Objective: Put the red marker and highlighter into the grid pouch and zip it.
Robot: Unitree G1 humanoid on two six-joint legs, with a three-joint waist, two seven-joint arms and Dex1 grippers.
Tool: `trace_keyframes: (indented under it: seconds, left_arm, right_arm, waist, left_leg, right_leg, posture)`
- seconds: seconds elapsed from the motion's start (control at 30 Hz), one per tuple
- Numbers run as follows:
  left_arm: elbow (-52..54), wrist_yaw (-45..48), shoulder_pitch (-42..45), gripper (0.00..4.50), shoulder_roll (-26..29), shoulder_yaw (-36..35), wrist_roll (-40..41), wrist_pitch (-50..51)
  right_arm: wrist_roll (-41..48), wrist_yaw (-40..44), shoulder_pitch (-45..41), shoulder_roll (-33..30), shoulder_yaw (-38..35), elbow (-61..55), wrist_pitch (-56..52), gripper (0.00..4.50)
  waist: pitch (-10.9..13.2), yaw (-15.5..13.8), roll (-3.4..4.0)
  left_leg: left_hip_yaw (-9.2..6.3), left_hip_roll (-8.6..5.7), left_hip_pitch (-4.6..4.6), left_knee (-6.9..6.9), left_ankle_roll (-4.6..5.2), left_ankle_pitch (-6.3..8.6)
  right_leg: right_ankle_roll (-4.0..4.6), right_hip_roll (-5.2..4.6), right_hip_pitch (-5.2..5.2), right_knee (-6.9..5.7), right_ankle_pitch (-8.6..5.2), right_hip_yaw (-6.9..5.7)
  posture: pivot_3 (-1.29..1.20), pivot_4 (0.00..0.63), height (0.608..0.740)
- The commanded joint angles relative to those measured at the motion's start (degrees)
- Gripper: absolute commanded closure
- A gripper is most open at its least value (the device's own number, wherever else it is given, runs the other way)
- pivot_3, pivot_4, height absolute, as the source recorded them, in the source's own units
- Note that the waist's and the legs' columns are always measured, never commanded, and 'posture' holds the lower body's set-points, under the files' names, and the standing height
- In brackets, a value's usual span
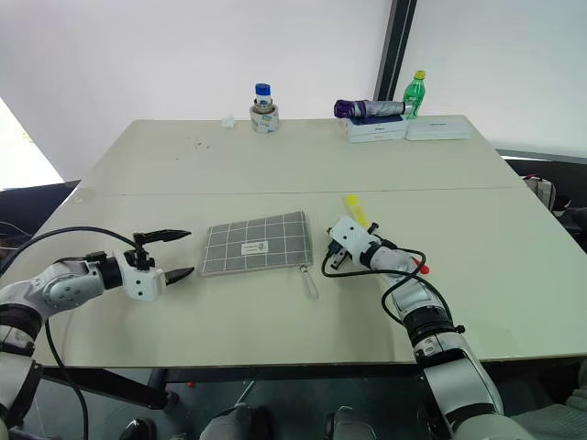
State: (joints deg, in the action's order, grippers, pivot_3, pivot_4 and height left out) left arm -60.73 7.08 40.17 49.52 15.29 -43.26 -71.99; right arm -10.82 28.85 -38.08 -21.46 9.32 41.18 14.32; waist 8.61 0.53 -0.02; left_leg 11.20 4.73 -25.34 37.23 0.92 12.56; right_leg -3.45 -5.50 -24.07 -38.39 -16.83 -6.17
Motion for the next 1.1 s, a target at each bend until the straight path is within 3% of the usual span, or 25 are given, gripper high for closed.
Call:
trace_keyframes:
  seconds: [0.03, 0.33, 0.6, 0.9, 1.03, 1.1]
  left_arm:
    - [-1.21, -5.36, 0.13, 0.00, -2.23, 6.51, -6.73, 0.69]
    - [-2.94, -13.48, 4.28, 0.00, -3.62, 13.04, -10.71, -0.50]
    - [-4.00, -14.22, 4.97, 0.00, -4.01, 15.74, -10.04, -2.12]
    - [-3.94, -14.60, 4.98, 4.36, -3.88, 17.40, -8.95, -3.45]
    - [-2.95, -15.11, 4.73, 4.48, -3.14, 17.10, -8.33, -4.41]
    - [-3.43, -13.58, 4.37, 4.50, -3.11, 16.05, -5.62, -5.29]
  right_arm:
    - [-1.87, -1.44, -2.59, 0.81, 1.52, 0.40, 2.10, 4.47]
    - [-3.06, -3.16, -5.21, 2.02, 2.62, 4.59, 3.99, 4.47]
    - [-2.82, -3.11, -6.51, 2.48, 2.71, 6.76, 5.16, 4.47]
    - [-2.79, -3.19, -5.93, 2.29, 2.60, 6.49, 5.61, 4.50]
    - [3.13, 2.09, -4.90, 3.51, -0.09, 3.96, 2.29, 4.50]
    - [8.43, 8.50, -3.88, 3.49, -1.96, 1.06, -1.93, 3.94]
  waist:
    - [-0.01, -0.03, 0.01]
    - [-0.02, -0.28, 0.03]
    - [-0.02, 0.06, 0.03]
    - [-0.08, 0.29, 0.15]
    - [-0.11, 0.44, 0.19]
    - [-0.11, 0.48, 0.19]
  left_leg:
    - [0.00, 0.00, 0.01, 0.01, 0.00, 0.00]
    - [0.02, -0.01, 0.05, 0.06, 0.00, -0.01]
    - [0.07, -0.01, 0.04, 0.04, 0.00, -0.01]
    - [0.18, 0.00, 0.04, 0.01, -0.01, -0.01]
    - [0.20, 0.00, 0.06, -0.01, -0.01, -0.01]
    - [0.20, 0.00, 0.06, 0.00, -0.01, -0.01]
  right_leg:
    - [0.00, 0.00, 0.01, -0.02, 0.00, 0.00]
    - [-0.01, -0.03, 0.07, -0.05, -0.01, -0.01]
    - [-0.04, -0.02, 0.05, -0.05, -0.03, -0.01]
    - [-0.06, -0.02, -0.03, -0.08, -0.03, 0.05]
    - [-0.07, -0.01, -0.04, -0.10, -0.04, 0.09]
    - [-0.07, 0.01, -0.03, -0.10, -0.04, 0.10]
  posture:
    - [0.00, 0.150, 0.740]
    - [0.00, 0.150, 0.740]
    - [0.00, 0.150, 0.740]
    - [0.00, 0.150, 0.740]
    - [0.00, 0.150, 0.740]
    - [0.00, 0.150, 0.740]
